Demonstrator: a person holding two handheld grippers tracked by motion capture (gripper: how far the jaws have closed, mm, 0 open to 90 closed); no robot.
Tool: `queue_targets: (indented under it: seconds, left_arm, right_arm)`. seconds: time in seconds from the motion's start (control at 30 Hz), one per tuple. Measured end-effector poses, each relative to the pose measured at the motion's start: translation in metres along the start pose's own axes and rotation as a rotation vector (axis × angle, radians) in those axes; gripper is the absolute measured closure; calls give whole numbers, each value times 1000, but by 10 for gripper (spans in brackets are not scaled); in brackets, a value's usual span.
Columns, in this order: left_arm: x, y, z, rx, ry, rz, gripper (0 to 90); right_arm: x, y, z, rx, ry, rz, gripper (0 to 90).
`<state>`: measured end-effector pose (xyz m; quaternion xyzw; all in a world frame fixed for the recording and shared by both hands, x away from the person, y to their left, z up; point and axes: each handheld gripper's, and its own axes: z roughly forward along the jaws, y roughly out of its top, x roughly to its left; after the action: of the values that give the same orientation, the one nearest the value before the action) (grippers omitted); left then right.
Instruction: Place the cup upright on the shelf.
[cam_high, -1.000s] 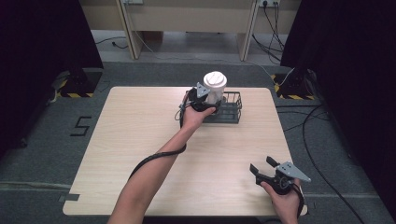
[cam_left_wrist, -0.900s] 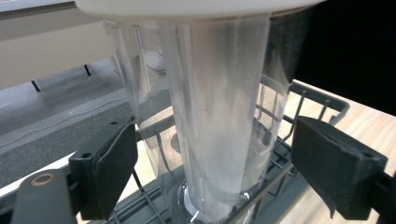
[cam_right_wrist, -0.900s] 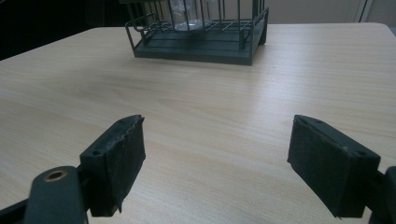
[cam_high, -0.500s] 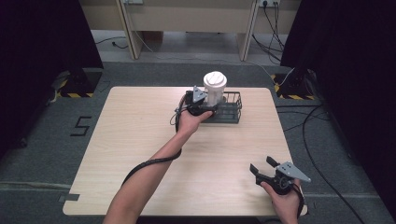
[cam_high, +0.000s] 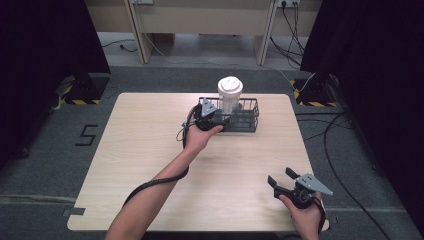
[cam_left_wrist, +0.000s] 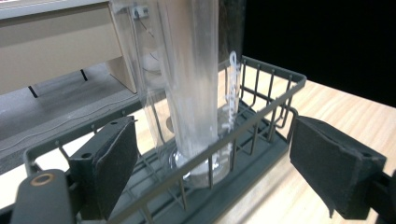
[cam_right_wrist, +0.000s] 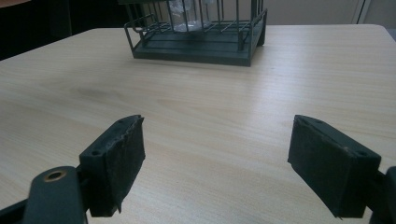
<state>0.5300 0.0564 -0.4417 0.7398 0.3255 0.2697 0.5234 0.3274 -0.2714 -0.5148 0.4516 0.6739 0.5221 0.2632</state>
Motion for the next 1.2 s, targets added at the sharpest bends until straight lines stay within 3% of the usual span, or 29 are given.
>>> queue_targets:
  seconds: [0.5,1.2]
  left_arm:
    - [6,-5,-31,-11,-11,16,147]
    - [16,-28,-95,-20,-40,9,147]
  right_arm:
    - [1,0,0,-1,-2,3,190]
    - [1,0,0,3,-8,-1,191]
